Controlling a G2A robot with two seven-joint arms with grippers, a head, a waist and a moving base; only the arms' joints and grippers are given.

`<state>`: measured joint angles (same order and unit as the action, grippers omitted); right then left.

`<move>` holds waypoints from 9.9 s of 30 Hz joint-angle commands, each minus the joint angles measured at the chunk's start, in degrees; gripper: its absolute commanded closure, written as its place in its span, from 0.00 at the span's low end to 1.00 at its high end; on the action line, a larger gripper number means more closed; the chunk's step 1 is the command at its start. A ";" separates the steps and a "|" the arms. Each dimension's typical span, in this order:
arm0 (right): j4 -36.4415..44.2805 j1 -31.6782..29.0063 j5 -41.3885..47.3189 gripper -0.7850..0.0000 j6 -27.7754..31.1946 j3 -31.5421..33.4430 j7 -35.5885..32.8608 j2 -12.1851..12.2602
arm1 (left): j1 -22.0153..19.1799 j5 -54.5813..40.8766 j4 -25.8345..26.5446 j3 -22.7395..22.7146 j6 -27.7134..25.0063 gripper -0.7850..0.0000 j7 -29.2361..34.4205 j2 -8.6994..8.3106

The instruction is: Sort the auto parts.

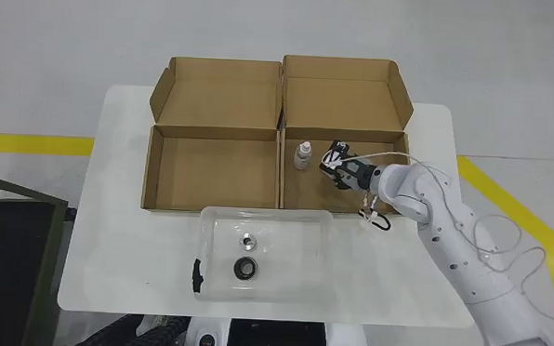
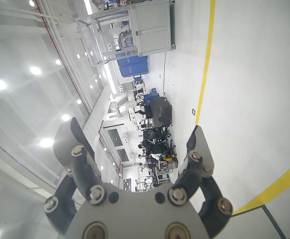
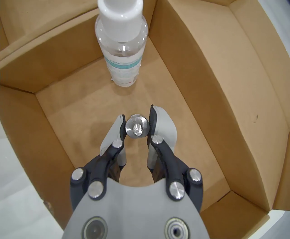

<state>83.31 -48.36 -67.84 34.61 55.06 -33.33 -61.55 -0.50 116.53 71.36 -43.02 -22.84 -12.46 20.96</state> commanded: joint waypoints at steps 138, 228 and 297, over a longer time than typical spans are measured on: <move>25.14 -16.60 -5.84 1.00 7.16 -4.64 18.29 -3.16 | 0.00 0.00 0.00 0.00 0.00 0.00 0.00 0.00; 7.97 1.42 -0.82 1.00 -10.45 -8.99 12.21 -7.78 | 0.00 0.00 0.00 0.00 0.00 0.00 0.00 0.00; 0.89 7.16 -7.08 0.51 -5.72 -12.15 5.53 -16.58 | 0.00 0.00 0.00 0.00 0.00 0.00 0.00 0.00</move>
<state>82.00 -40.07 -75.36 28.05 41.89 -27.09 -78.51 -0.50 116.53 71.36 -43.02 -22.84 -12.46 20.96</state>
